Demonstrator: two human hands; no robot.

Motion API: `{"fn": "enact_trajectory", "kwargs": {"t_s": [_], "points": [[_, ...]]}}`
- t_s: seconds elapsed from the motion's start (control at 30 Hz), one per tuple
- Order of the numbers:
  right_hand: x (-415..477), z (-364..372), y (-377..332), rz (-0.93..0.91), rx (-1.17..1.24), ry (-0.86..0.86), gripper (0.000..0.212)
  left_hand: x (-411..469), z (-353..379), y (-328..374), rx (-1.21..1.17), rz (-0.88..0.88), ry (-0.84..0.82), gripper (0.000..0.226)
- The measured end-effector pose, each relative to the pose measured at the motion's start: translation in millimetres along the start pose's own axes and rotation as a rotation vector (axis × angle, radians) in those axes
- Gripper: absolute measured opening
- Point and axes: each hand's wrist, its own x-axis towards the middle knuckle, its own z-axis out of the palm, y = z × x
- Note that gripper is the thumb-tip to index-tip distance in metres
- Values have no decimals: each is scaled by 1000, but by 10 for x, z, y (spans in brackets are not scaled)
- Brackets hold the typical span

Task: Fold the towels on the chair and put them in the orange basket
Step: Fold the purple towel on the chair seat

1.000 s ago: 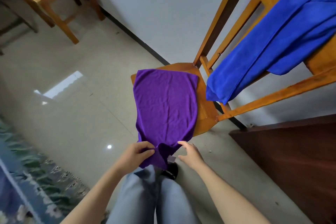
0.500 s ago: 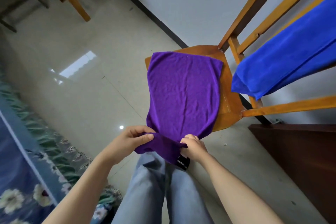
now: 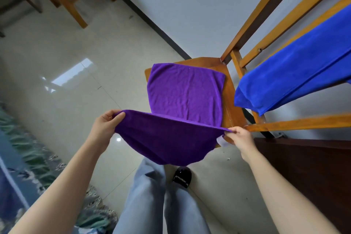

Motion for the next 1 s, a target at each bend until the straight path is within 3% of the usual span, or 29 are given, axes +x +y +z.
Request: {"fn": "enact_trajectory", "kwargs": {"t_s": [0.1,0.17,0.27,0.4,0.7,0.8,1.0], "points": [[118,25,-338,50,458,92,17,272,-4,53,0,12,111,14],[253,96,-539,60,558,174,20,458,39,150,-47,8,136,14],[421,210,-838,29,406,328,6,744,132,323,-163,-48,104,18],[662,279,-1137,-26,288,386,19,1217,270,550,-288,-119,17,21],[1412,418,-1529,49,169,508,24,2258,772,740,-101,-175,57,16],[1648,453,-1508,105,124,540,26,2543,864,660,-59,-198,96,6],[2022,518,-1373,203,33,535,27,2912,1089,467,59,-187,155,6]]}}
